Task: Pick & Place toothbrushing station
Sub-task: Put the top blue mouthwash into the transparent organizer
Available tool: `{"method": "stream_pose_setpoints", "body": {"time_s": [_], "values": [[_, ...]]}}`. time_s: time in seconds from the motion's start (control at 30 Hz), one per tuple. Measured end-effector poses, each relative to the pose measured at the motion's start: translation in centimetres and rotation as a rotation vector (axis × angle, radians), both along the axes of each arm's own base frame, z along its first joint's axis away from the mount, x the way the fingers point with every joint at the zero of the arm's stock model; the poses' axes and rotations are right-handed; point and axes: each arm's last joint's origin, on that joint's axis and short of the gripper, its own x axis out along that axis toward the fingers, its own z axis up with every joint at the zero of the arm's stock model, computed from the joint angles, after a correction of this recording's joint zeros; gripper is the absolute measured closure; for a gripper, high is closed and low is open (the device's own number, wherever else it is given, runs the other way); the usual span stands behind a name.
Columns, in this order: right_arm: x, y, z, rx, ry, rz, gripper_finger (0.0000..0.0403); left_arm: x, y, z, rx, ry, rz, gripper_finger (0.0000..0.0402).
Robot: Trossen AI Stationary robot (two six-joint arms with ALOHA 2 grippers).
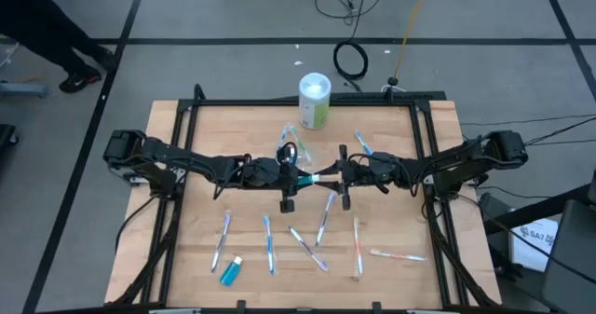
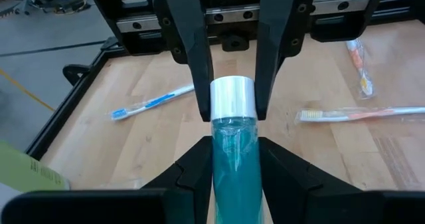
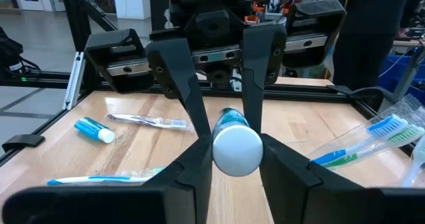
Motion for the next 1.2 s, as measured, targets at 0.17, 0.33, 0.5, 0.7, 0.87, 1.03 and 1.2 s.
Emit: {"method": "stream_pose_setpoints", "body": {"time_s": [0.17,0.33,0.5,0.7,0.87,1.03,1.2], "values": [[0.0,0.0,0.0,-0.002,0.000,0.001,0.0296,0.0,0.0,0.0,0.000,-0.001,0.001,0.0289],[0.0,0.0,-0.2,-0.002,0.020,0.003,0.0304,0.0,0.0,0.0,0.002,0.006,0.002,0.0288],[0.0,0.0,-0.2,-0.002,0.026,0.004,0.0300,0.0,0.0,-0.1,0.002,0.009,0.003,0.0288],[0.0,0.0,-0.4,-0.003,0.047,0.001,0.0303,-0.1,0.1,-0.1,0.001,0.014,0.012,0.0256],[-0.1,0.0,-0.6,-0.006,0.061,0.003,0.0303,-0.1,0.1,-0.1,0.006,0.015,0.028,0.0200],[-0.2,0.0,-1.1,-0.012,0.123,-0.012,0.0300,-0.2,0.3,-0.4,-0.005,0.042,0.081,0.0165],[-0.4,-0.1,-2.1,-0.028,0.217,-0.069,0.0305,-0.7,0.4,-1.0,-0.038,0.111,0.119,0.0159]]}}
